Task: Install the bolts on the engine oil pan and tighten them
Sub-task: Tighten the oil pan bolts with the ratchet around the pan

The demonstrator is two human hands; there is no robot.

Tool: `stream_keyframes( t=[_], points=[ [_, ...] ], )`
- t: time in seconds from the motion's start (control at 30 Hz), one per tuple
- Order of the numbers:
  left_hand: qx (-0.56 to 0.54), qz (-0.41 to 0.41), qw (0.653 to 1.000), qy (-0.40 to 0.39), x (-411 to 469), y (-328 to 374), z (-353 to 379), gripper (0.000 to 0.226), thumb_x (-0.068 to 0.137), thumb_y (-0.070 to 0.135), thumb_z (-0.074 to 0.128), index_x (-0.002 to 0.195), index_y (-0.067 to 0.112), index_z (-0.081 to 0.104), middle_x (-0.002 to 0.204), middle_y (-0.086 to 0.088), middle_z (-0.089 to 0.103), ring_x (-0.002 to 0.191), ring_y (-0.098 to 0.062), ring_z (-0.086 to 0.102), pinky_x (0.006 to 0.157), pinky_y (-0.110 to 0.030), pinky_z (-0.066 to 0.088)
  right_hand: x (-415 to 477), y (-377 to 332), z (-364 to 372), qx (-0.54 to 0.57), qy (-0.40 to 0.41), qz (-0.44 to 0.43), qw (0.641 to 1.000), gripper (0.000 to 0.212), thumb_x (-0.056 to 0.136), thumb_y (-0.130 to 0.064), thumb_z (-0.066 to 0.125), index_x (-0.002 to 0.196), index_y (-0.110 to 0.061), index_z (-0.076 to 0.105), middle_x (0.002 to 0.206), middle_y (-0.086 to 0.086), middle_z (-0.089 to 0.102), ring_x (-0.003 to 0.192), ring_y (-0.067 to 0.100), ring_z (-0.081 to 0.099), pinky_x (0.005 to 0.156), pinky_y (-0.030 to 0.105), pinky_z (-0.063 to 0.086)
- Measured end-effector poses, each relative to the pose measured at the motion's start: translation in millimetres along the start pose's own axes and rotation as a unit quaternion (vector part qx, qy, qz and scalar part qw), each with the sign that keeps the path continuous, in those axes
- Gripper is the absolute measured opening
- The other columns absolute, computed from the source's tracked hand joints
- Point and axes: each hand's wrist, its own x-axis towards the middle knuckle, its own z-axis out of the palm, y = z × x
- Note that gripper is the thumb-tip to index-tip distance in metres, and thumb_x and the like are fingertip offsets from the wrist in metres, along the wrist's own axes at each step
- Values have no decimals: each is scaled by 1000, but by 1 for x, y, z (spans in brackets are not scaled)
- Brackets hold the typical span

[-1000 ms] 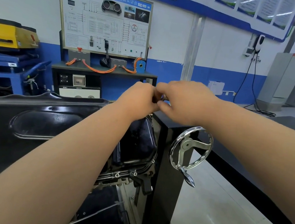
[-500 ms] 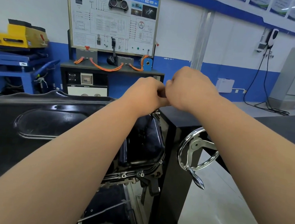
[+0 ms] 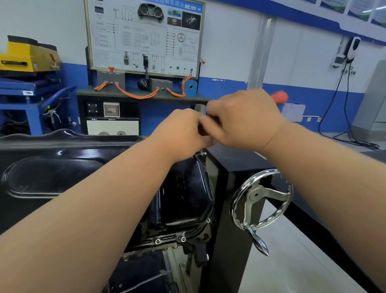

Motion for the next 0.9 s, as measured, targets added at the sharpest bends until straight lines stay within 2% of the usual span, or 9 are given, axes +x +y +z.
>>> stream_keyframes(
  t=[0.1,0.17,0.23,0.3,0.43,0.5,0.67,0.77,0.9],
  points=[
    [-16,-1,1000,12,1,0,1,16,82,29,67,69,21,62,65,8,62,61,-6,54,54,-22,41,4,-7,8,28,15,186,982,39,97,-37,35,63,-18,33,58,-2,30,56,22,35,52,28,21],
    [-17,3,1000,10,1,1,2,13,82,29,67,72,21,64,66,12,61,61,-2,53,54,-19,37,4,-10,11,34,8,248,968,33,97,-35,35,69,-17,40,60,-2,30,54,21,32,55,30,25],
    [-24,3,1000,5,1,1,4,11,83,29,67,77,20,66,69,12,62,63,-1,53,55,-19,37,3,-10,11,41,6,272,962,31,96,-35,37,71,-17,41,60,-2,29,53,20,30,54,30,23],
    [-29,2,1000,3,0,1,4,10,83,28,67,79,19,66,69,12,62,64,-1,53,56,-18,37,3,-11,11,46,0,283,958,29,96,-34,38,72,-18,41,60,-2,29,58,23,34,53,30,22],
    [-32,1,999,4,-1,1,4,11,83,26,65,83,15,69,75,8,65,69,-7,57,58,-20,42,6,-16,11,62,-7,336,940,26,92,-26,43,69,-18,33,61,0,27,66,27,38,57,33,28],
    [-35,0,999,8,-1,2,4,12,82,25,65,84,14,69,75,6,65,68,-7,57,59,-20,43,6,-19,12,66,-7,354,933,25,91,-23,43,70,-17,31,61,0,25,65,26,37,55,31,24],
    [-36,-2,999,9,-4,4,3,9,81,23,65,80,14,67,69,9,61,61,-2,51,54,-17,40,5,-21,8,75,-21,382,921,36,90,-22,45,61,-18,24,61,0,28,51,18,24,47,26,15],
    [-33,-2,999,3,-4,6,2,8,81,23,64,77,16,66,72,7,63,61,-3,51,55,-15,40,6,-22,5,99,-36,405,908,35,90,-22,46,61,-18,26,62,0,29,53,19,28,47,26,16],
    [-24,3,1000,3,-5,6,1,16,80,22,62,65,24,55,66,10,59,57,-2,49,50,-6,37,8,-24,6,112,-46,426,897,33,91,-25,47,65,-17,28,64,-1,29,64,24,36,49,28,21]
  ],
)
